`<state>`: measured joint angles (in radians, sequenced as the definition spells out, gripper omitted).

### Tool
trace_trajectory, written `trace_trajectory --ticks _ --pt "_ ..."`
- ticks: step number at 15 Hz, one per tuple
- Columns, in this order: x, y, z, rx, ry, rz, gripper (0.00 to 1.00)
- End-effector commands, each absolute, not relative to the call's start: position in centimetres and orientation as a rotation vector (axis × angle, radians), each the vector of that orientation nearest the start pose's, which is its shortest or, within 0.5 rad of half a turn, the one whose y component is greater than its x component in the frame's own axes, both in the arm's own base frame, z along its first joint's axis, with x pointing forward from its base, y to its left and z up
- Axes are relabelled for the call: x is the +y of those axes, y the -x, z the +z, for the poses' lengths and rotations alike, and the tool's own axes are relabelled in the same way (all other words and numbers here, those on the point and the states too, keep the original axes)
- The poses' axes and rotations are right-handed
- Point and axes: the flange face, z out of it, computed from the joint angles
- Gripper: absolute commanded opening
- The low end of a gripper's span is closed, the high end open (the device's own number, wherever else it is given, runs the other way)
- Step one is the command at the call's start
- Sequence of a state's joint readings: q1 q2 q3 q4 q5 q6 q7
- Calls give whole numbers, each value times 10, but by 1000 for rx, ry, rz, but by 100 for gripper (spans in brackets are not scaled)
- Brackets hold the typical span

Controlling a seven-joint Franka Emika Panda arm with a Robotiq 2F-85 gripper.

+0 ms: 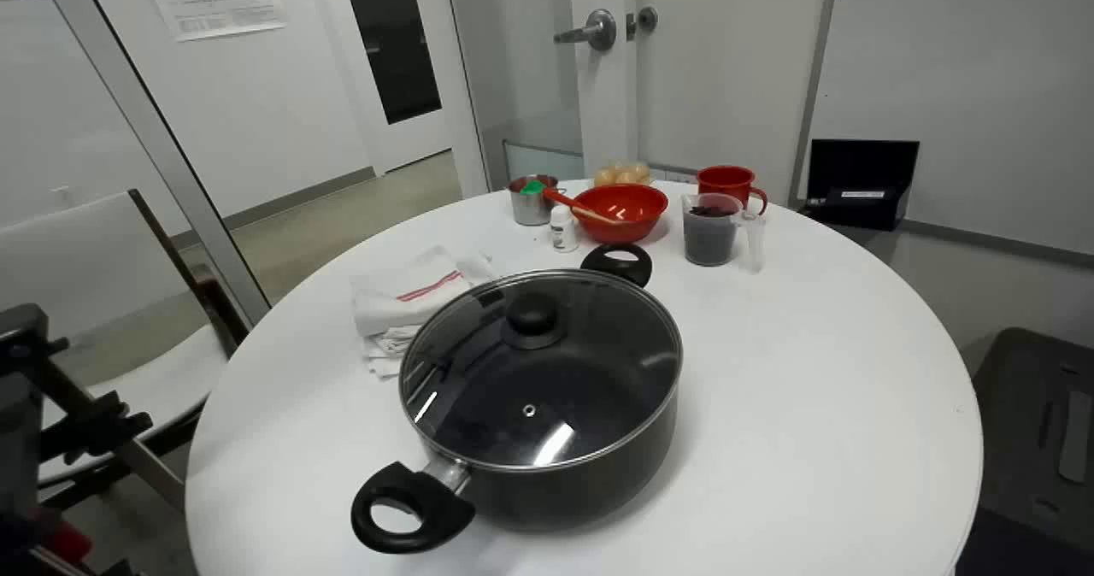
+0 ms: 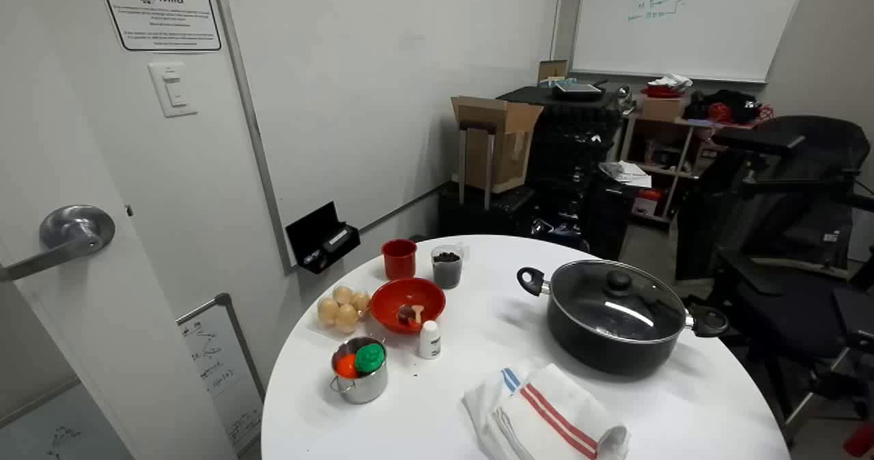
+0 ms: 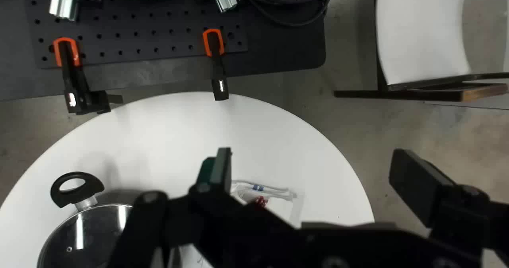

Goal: Remove the glass lid from the black pot and put it on the table

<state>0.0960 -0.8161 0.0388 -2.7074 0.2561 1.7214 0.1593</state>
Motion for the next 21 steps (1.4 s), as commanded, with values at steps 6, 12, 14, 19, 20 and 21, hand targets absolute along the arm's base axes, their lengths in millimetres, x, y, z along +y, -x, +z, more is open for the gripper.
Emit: trace_trajectory --ticks 6,12,14,19,20,21 --pt "61 -281 449 145 2929 293 100" --pt "61 -281 449 145 2929 293 100" --pt "61 -281 449 145 2929 293 100" --pt "40 -309 426 238 2931 336 100" --pt "35 -316 420 273 2941 330 100" --pt "30 -324 414 315 2948 316 100"
